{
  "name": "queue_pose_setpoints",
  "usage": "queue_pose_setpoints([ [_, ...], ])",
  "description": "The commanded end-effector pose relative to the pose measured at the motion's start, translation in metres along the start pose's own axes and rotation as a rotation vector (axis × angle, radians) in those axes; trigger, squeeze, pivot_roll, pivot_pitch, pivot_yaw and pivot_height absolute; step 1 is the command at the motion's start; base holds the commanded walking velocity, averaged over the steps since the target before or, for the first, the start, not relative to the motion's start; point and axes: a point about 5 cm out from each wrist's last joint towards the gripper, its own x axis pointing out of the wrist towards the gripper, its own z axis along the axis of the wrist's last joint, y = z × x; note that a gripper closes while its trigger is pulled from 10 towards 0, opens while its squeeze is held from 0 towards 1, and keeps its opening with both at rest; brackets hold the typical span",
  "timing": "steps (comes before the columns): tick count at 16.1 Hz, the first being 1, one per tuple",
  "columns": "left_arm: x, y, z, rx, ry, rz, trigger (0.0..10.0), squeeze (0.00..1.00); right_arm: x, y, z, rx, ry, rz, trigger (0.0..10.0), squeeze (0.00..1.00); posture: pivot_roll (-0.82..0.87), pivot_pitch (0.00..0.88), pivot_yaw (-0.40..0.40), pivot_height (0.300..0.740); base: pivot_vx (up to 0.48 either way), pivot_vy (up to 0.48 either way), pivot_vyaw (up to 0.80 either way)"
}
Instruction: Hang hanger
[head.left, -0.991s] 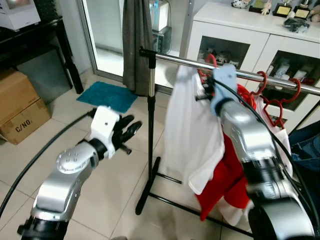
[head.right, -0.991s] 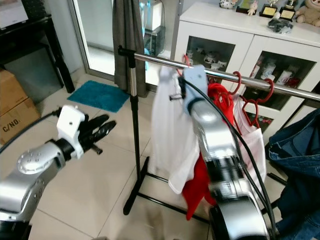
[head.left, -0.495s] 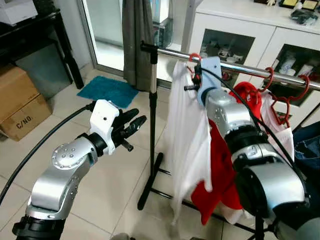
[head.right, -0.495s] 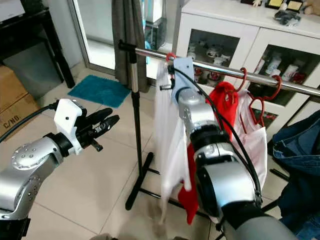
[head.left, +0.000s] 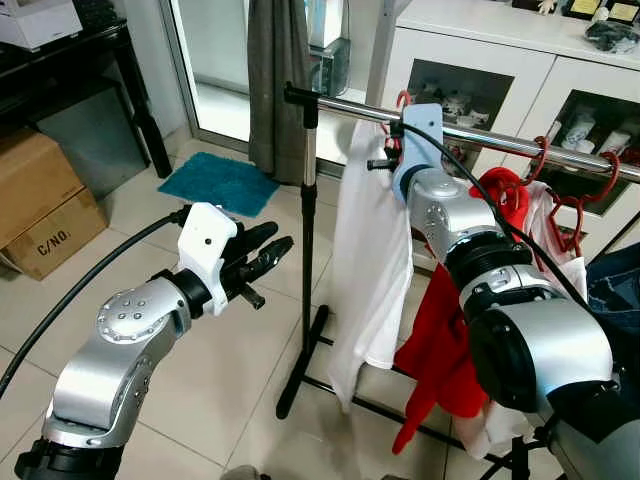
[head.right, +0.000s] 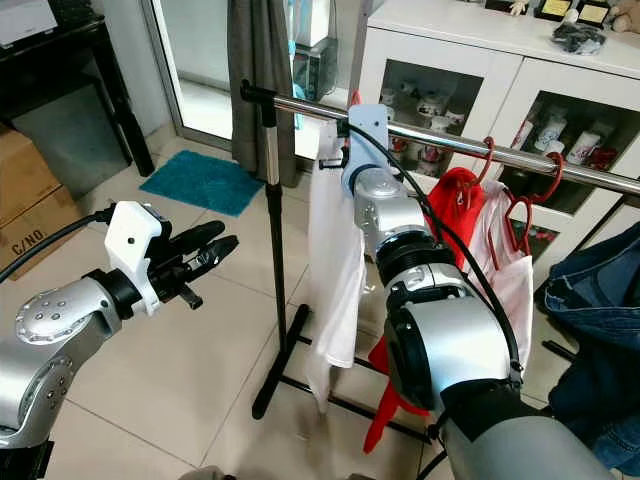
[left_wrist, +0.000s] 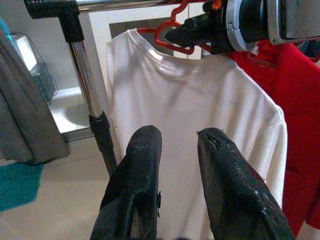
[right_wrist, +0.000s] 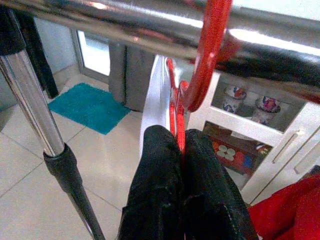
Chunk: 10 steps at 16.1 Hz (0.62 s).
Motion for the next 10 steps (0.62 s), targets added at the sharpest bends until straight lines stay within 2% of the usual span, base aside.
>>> queue_pose_setpoints([
  [1,-0.002,-0.001,0.002,0.004,0.001,-0.004,10.0,0.00,0.000,0.010,-0.005,-0.072,0.049,0.078,10.0,0.00,0.07,0.000,-0.010,0.740,0.000,0.000,0.00],
  [2,-0.001,-0.002,0.000,0.002,0.011,-0.001,10.0,0.00,-0.001,0.018,-0.021,-0.106,0.124,0.130,10.0,0.00,0.06,0.000,-0.012,0.740,0.000,0.000,0.00],
  [3,-0.001,-0.002,-0.001,0.001,0.015,0.000,10.0,0.00,-0.002,0.021,-0.029,-0.109,0.153,0.138,10.0,0.00,0.06,0.000,-0.015,0.740,0.000,0.000,0.00],
  [5,-0.001,-0.002,-0.002,-0.001,0.019,0.000,10.0,0.00,-0.002,0.023,-0.034,-0.099,0.171,0.140,10.0,0.00,0.06,0.000,-0.015,0.740,0.000,0.000,0.00],
  [8,0.000,-0.002,-0.002,-0.001,0.021,-0.003,10.0,0.00,-0.002,0.024,-0.032,-0.110,0.150,0.142,10.0,0.00,0.06,0.000,-0.011,0.740,0.000,0.000,0.00],
  [9,0.001,-0.002,-0.002,0.000,0.020,-0.005,10.0,0.00,-0.001,0.023,-0.026,-0.099,0.105,0.146,10.0,0.06,0.06,0.000,-0.008,0.740,0.000,0.000,0.00],
  [10,0.002,-0.002,-0.001,-0.003,0.009,-0.004,10.0,0.00,-0.001,0.023,-0.016,-0.108,0.030,0.168,10.0,1.00,0.06,0.000,-0.006,0.740,0.000,0.000,0.00],
])
